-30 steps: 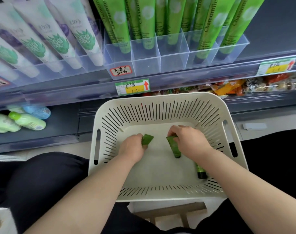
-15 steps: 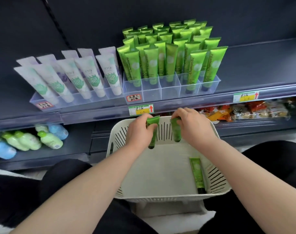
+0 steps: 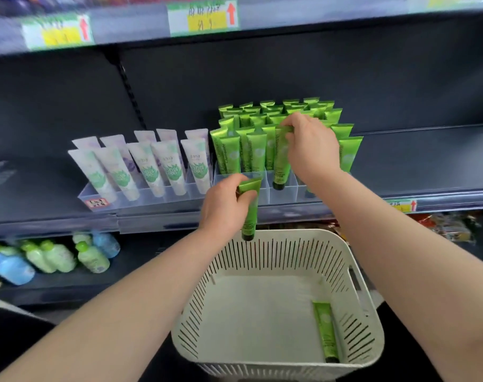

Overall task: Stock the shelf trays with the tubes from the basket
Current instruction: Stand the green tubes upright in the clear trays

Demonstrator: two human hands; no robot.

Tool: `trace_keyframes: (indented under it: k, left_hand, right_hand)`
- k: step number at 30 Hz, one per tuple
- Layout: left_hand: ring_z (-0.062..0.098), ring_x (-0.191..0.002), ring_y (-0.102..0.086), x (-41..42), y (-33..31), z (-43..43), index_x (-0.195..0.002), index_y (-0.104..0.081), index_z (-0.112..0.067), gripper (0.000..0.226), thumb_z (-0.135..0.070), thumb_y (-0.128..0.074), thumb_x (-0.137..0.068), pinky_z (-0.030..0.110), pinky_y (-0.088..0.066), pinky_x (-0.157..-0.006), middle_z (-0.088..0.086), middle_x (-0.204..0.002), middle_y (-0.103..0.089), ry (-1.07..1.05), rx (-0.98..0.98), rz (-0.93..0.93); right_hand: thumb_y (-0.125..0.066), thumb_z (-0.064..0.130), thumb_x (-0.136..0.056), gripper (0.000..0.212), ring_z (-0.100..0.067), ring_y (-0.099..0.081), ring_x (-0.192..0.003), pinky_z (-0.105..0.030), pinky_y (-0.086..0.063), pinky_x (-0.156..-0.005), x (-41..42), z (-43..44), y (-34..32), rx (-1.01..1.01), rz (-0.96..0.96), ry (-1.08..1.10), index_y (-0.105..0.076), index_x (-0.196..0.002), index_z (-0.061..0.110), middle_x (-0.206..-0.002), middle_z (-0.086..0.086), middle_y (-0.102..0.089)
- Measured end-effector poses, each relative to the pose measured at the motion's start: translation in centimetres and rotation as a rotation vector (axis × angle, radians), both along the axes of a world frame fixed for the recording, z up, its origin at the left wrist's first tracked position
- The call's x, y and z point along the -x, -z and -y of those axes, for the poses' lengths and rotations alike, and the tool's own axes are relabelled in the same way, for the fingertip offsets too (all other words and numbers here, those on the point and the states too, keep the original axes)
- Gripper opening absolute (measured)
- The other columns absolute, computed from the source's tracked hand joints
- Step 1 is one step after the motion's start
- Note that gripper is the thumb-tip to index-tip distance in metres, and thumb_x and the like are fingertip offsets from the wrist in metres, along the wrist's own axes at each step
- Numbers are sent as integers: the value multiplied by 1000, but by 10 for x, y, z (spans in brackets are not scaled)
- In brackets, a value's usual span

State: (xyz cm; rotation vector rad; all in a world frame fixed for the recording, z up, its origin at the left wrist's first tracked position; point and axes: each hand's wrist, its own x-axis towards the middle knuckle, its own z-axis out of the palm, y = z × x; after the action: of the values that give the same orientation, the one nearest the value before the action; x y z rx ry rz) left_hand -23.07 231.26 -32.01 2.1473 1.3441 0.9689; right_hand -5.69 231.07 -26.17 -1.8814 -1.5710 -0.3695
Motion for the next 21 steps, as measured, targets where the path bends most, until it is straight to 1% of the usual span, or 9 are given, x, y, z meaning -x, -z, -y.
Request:
trace_keyframes:
  k: [2, 4, 8, 10, 13, 15, 18, 19, 21]
  left_hand:
    - [13, -80, -56, -1, -2, -1, -107, -63, -23, 17, -28, -64, -91, 27, -38, -64, -13, -82, -56, 26, -34, -43]
    - [14, -80, -57, -1, -5, -5, -108, -63, -23, 17, -29, -63, -92, 27, -40, -65, -13, -83, -57, 44, -62, -56]
    - [13, -80, -55, -5, -15, -18, -116, -60, -21, 23, -29, -58, -95, 30, -45, -69, -14, -82, -54, 8, -67, -23]
    - [12, -79, -55, -7, -23, -26, -119, -59, -21, 25, -30, -56, -96, 32, -48, -72, -13, -82, -54, -22, -64, -9]
    - [9, -73, -53, -11, -37, -38, -119, -58, -22, 23, -28, -55, -97, 30, -45, -69, -14, -79, -53, -66, -91, 24]
    - [11, -70, -54, -17, -49, -49, -117, -57, -22, 20, -26, -54, -98, 30, -42, -65, -8, -79, -56, -94, -121, 63]
    - [15, -73, -54, -29, -63, -65, -118, -55, -20, 20, -23, -51, -99, 28, -38, -62, -1, -91, -59, -102, -129, 79]
    - [15, -73, -54, -34, -65, -69, -120, -54, -19, 21, -22, -50, -99, 28, -38, -60, -1, -91, -58, -93, -114, 50]
    - [17, -69, -56, -42, -62, -76, -122, -54, -19, 22, -20, -48, -100, 29, -43, -57, -2, -82, -55, -71, -74, -20]
  right_hand:
    - [-50, 3, -89, 33, -30, -53, -107, -38, -38, -78, -2, -12, -1, 7, -10, 8, -54, -120, 15, -114, -6, -61]
    - [-50, 1, -89, 34, -31, -53, -105, -38, -36, -76, -3, -22, 3, 23, 24, 8, -53, -120, 15, -113, -7, -61]
    - [-51, 0, -88, 36, -29, -56, -99, -33, -30, -68, -9, -36, 23, 122, 84, -9, -53, -121, 15, -111, -6, -63]
    - [-53, 0, -87, 38, -28, -56, -98, -32, -31, -65, -13, -39, 32, 156, 84, -18, -53, -122, 16, -111, -5, -63]
    - [-53, -1, -87, 41, -27, -54, -102, -32, -32, -62, -18, -39, 34, 163, 71, -28, -52, -123, 17, -114, -5, -62]
    - [-52, -3, -86, 44, -26, -52, -105, -31, -32, -62, -18, -37, 32, 170, 81, -45, -51, -125, 18, -116, -4, -60]
    - [-50, -4, -86, 45, -27, -50, -106, -33, -34, -66, -20, -32, 28, 150, 120, -67, -50, -126, 17, -118, -6, -59]
    - [-51, -3, -87, 44, -27, -50, -106, -35, -37, -69, -21, -30, 27, 136, 137, -68, -50, -126, 17, -118, -6, -59]
    - [-52, -2, -86, 43, -29, -49, -105, -38, -40, -75, -24, -25, 27, 101, 163, -72, -52, -125, 17, -117, -6, -59]
